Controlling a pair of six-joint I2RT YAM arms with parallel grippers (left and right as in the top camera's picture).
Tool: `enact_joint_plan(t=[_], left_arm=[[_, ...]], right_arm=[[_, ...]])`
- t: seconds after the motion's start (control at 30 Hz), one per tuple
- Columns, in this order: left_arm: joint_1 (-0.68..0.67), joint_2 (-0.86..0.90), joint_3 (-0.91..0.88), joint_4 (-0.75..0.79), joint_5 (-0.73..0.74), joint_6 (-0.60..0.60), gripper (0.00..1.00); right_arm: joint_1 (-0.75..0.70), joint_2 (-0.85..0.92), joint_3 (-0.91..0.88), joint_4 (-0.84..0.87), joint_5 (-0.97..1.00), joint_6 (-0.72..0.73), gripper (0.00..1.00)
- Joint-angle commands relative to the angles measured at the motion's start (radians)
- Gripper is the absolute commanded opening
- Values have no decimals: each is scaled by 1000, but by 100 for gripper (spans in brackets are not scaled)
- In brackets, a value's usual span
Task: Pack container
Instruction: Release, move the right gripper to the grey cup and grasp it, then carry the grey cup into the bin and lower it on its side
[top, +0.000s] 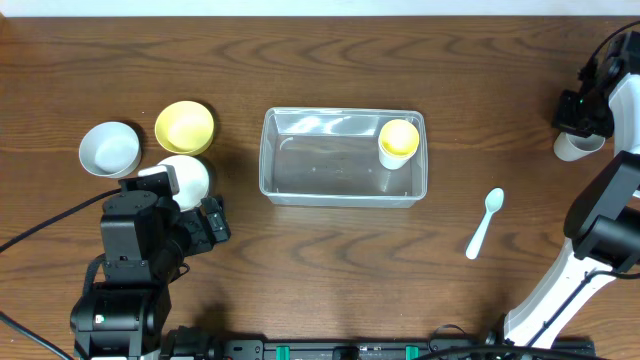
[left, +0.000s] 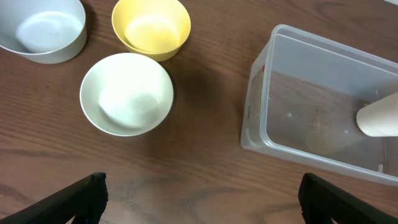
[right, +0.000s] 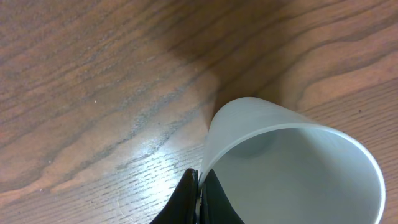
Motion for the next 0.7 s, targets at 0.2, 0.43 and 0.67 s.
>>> enact_joint_plan(t=[0.2, 0.43, 0.67], left_arm=[[6, 1, 22, -3, 6, -5, 98], [6, 1, 22, -3, 6, -5, 98], [6, 1, 22, -5, 6, -5, 98]], right_arm=[[140, -215, -3, -59, -7, -61, 1], [361, -415, -3, -182, -56, -136, 1], [604, -538, -3, -293, -103, -188, 1]])
